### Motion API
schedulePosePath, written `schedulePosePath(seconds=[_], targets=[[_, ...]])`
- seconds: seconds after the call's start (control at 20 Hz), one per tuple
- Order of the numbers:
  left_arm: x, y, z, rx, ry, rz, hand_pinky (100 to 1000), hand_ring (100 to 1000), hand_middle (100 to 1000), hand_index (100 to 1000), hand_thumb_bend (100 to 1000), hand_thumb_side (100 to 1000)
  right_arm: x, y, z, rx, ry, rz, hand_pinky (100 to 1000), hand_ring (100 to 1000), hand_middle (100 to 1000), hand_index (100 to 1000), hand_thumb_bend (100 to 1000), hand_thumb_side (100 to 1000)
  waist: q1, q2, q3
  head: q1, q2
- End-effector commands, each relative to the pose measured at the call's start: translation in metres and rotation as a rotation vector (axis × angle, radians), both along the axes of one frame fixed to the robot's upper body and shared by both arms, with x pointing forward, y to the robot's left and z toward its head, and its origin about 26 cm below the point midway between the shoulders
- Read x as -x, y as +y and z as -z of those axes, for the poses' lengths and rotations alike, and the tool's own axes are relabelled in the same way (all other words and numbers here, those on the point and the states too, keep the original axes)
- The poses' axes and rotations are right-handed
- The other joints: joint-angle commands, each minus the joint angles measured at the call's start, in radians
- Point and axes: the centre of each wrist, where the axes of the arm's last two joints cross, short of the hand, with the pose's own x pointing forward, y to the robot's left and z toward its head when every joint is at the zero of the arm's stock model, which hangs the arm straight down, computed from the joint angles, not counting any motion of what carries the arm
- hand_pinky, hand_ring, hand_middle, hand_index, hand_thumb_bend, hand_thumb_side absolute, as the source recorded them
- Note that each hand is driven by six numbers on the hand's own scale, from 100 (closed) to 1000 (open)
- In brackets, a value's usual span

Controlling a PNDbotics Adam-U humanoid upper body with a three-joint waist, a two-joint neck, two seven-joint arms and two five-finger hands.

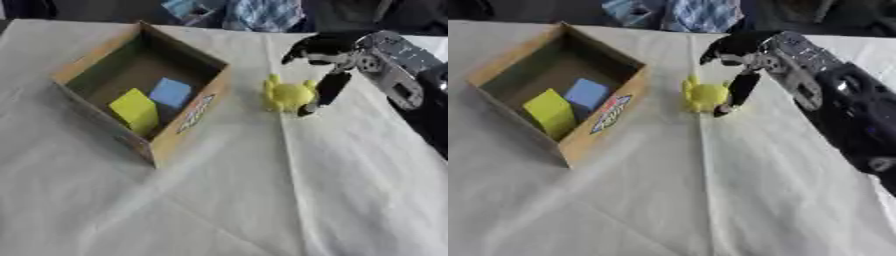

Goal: Pick up objects on the table and place them in the box.

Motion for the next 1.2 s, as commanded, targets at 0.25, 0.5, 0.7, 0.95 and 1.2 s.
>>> schedulePosePath(seconds=[0.25, 0.5, 0.7, 0.95, 1.2], targets=[[0.001, 0.000, -0.006, -0.014, -0.021, 0.006, 612, 841, 1000, 666, 222, 942, -0.012, -0.013, -0.002, -0.012, -0.026, 0.070, 979, 974, 841, 919, 603, 436, 0.006, -0.013, 0.001, -0.002, 0.001], [0.001, 0.000, -0.006, -0.014, -0.020, 0.006, 612, 841, 1000, 666, 221, 941, -0.018, -0.016, 0.003, -0.017, -0.001, 0.084, 972, 969, 825, 912, 573, 451, 0.007, -0.013, 0.000, -0.002, 0.001], [0.002, 0.000, -0.006, -0.014, -0.018, 0.007, 612, 841, 1000, 665, 220, 941, -0.022, -0.017, 0.007, -0.027, 0.016, 0.093, 962, 959, 815, 900, 545, 464, 0.007, -0.013, 0.000, -0.003, -0.001], [0.002, 0.000, -0.006, -0.017, -0.017, 0.009, 612, 842, 1000, 665, 219, 941, -0.023, -0.017, 0.009, -0.039, 0.034, 0.088, 953, 949, 793, 885, 519, 474, 0.006, -0.011, 0.001, -0.002, 0.002], [0.001, 0.000, -0.006, -0.019, -0.015, 0.010, 612, 842, 1000, 665, 219, 943, -0.024, -0.018, 0.009, -0.062, 0.046, 0.098, 936, 934, 763, 852, 473, 468, 0.006, -0.013, 0.000, 0.000, 0.000]])
